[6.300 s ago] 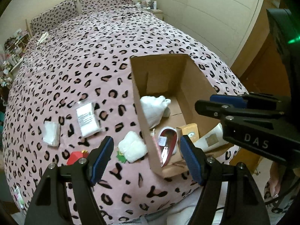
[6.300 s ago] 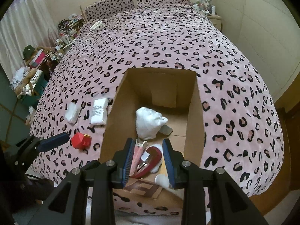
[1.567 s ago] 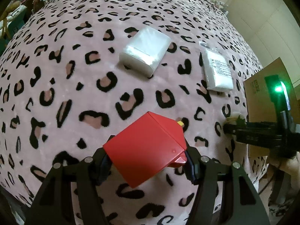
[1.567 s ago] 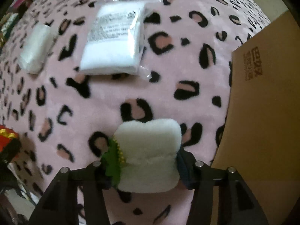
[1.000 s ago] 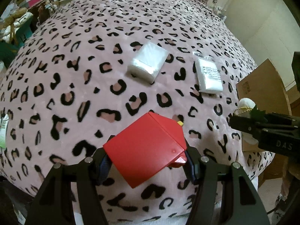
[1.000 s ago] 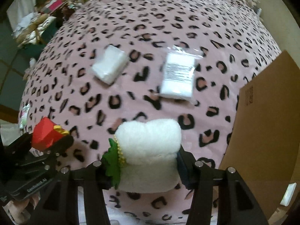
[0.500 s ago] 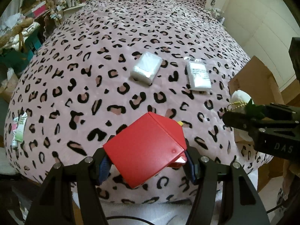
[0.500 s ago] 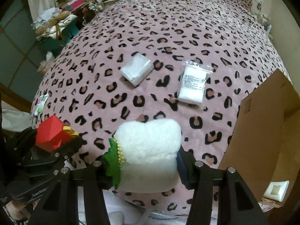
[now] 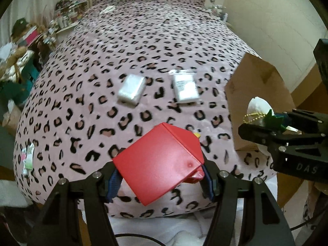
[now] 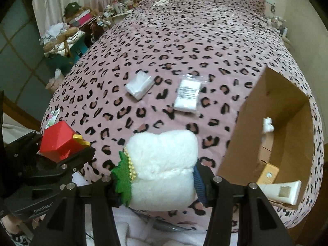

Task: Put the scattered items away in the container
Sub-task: 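Lift the red box with the left tool while the right tool lifts the plush, then carry the red box over the cardboard box with the left tool while the right tool carries the plush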

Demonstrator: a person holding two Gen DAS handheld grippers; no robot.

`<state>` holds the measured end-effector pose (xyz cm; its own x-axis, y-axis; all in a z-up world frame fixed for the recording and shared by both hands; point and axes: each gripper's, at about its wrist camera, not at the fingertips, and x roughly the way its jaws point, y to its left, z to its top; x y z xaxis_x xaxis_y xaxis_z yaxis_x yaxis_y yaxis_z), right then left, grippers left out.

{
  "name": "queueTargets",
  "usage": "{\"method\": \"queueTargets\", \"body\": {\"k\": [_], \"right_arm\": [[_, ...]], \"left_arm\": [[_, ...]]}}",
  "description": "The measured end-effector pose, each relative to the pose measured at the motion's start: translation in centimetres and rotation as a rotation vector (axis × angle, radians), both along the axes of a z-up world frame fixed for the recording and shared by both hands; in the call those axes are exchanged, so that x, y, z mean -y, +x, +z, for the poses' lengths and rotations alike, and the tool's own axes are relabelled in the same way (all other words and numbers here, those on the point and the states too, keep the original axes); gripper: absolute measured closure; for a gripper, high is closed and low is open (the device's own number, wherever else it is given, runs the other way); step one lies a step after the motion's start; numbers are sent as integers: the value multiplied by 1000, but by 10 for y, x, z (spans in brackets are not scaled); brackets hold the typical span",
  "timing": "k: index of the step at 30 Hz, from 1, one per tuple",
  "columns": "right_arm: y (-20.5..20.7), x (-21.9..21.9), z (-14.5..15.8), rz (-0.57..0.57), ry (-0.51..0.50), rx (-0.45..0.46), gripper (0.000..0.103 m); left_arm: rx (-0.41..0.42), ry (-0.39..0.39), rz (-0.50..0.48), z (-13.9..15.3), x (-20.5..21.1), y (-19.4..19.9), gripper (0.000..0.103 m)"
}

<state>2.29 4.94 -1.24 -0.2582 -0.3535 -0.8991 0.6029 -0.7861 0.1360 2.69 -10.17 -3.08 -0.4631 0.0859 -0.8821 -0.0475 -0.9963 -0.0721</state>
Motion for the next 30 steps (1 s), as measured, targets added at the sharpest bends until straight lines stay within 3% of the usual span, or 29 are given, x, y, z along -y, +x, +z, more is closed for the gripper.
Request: {"method": "queueTargets", "body": {"k": [19,30], "right_arm": [[-39,-130,27,-175,-52,-32,50],[-68,-183,24,-251,-39,-16,50]], "left_arm": [[-28,-51,-252,37,-145,-34,39],[34,-54,-360,34,-212,-53,39]]}}
